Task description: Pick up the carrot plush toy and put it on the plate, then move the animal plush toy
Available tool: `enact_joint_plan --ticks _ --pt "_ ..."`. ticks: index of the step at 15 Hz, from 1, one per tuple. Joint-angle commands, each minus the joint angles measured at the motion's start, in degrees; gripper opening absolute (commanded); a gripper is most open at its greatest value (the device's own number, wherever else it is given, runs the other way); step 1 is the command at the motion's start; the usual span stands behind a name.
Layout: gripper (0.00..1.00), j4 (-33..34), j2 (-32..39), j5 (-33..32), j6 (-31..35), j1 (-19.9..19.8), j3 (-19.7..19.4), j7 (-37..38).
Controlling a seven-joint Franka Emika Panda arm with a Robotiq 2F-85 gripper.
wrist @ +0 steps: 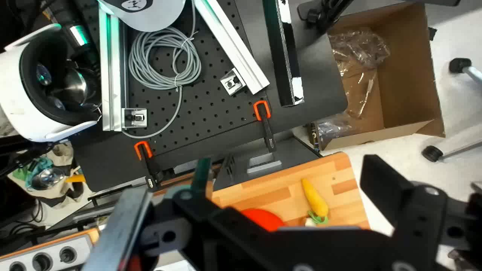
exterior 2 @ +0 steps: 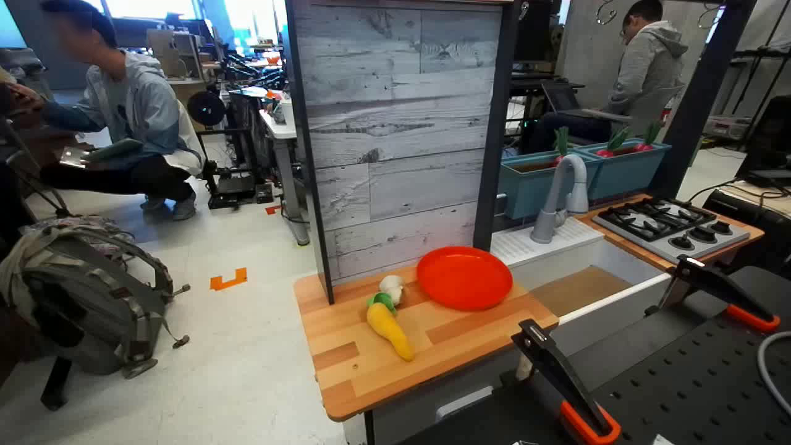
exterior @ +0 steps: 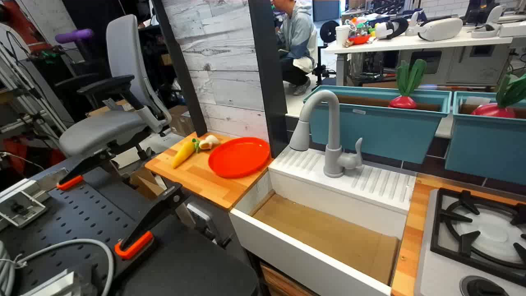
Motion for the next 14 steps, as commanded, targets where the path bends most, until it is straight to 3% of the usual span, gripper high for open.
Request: enact_joint_plan --ticks 1,9,14 --pt "1.00 0.13 0.05 -0.03 -0.07 0.01 -0.02 0.01" --pt "1.00 0.16 0.04 -0.03 -0.04 0.01 -0.02 0.01" --pt "1.00 -3.12 2.46 0.03 11.05 -0.10 2.28 2.95"
